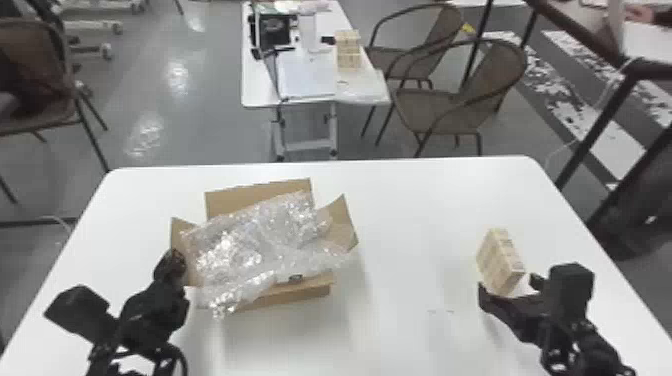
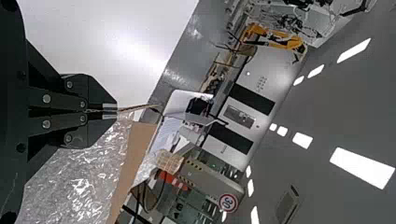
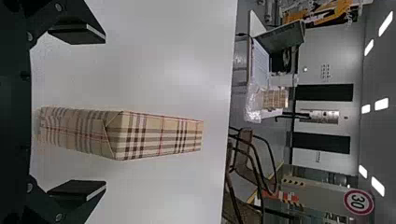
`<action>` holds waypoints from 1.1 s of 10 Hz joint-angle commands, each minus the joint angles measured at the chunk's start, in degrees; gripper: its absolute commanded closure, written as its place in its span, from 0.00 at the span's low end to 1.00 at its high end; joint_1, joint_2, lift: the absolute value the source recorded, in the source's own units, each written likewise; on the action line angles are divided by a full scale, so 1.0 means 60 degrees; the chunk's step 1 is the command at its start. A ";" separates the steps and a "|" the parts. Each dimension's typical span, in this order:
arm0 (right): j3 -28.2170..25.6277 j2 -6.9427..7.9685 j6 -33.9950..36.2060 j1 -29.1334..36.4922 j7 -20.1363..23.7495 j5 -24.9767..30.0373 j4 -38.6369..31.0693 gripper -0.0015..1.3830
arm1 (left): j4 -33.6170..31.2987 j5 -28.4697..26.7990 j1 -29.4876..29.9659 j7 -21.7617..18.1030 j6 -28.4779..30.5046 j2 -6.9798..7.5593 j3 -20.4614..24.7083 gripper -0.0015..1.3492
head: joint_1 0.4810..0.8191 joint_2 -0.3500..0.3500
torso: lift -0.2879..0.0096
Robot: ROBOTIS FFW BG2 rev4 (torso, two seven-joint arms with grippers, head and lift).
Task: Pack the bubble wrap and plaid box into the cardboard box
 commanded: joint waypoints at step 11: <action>-0.0047 0.0009 -0.0042 -0.0142 -0.0836 -0.0751 0.0307 0.78 | 0.0078 0.0153 0.0021 -0.0071 -0.0029 -0.0016 -0.0055 0.89 | 0.63 0.42 | 0.82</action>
